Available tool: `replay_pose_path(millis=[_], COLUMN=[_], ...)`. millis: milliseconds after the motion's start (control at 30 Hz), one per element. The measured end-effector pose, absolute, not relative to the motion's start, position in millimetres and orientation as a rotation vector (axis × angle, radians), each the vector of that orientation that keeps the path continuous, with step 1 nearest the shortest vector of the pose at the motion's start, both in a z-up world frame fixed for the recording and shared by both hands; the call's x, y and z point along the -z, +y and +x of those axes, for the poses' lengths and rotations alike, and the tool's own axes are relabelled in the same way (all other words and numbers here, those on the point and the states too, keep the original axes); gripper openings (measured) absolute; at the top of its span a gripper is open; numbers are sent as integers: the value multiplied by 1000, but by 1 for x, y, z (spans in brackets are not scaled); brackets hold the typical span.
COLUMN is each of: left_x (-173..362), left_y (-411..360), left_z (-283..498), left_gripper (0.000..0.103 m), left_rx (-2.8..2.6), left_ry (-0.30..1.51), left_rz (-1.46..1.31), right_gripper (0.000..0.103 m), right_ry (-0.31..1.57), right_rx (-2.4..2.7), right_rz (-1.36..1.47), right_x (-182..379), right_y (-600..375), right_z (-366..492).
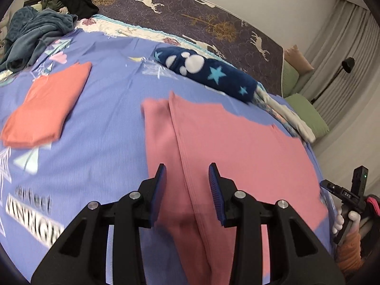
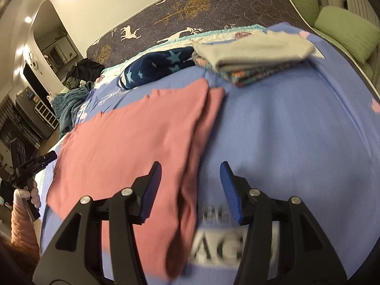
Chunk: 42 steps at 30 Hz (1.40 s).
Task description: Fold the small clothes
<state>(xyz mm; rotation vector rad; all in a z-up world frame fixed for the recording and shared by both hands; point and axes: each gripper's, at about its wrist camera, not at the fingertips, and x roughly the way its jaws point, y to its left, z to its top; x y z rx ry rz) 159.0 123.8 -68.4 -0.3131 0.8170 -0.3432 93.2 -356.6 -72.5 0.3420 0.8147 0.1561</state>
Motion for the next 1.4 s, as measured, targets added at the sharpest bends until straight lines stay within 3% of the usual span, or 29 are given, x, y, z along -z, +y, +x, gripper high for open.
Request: replay_pose_path(millis=[533, 633, 767, 1067, 1267, 1300, 1333, 1367, 1400], left_x=[83, 91, 97, 108, 116, 116, 117, 117, 122], left_y=[120, 122, 126, 131, 127, 126, 124, 124, 125], left_z=[65, 57, 52, 52, 79, 82, 84, 86, 88], left_gripper=[38, 51, 53, 55, 54, 49, 36, 23, 5], left_rx=[398, 406, 415, 500, 513, 502, 487, 486, 504], left_ry=[887, 914, 915, 931, 870, 864, 862, 867, 892], left_rz=[-305, -342, -398, -569, -655, -655, -658, -667, -712], right_gripper=[53, 53, 59, 60, 66, 66, 64, 42, 8], right_ry=[837, 849, 856, 866, 845, 839, 837, 838, 845], right_rx=[-227, -275, -294, -309, -322, -314, -307, -294, -260], right_rz=[541, 555, 552, 674, 758, 767, 765, 758, 753], right_x=[94, 96, 98, 103, 110, 110, 109, 109, 109], right_y=[-354, -346, -337, -344, -345, -344, -342, -340, -338], right_z=[1, 2, 7, 6, 34, 41, 46, 49, 51])
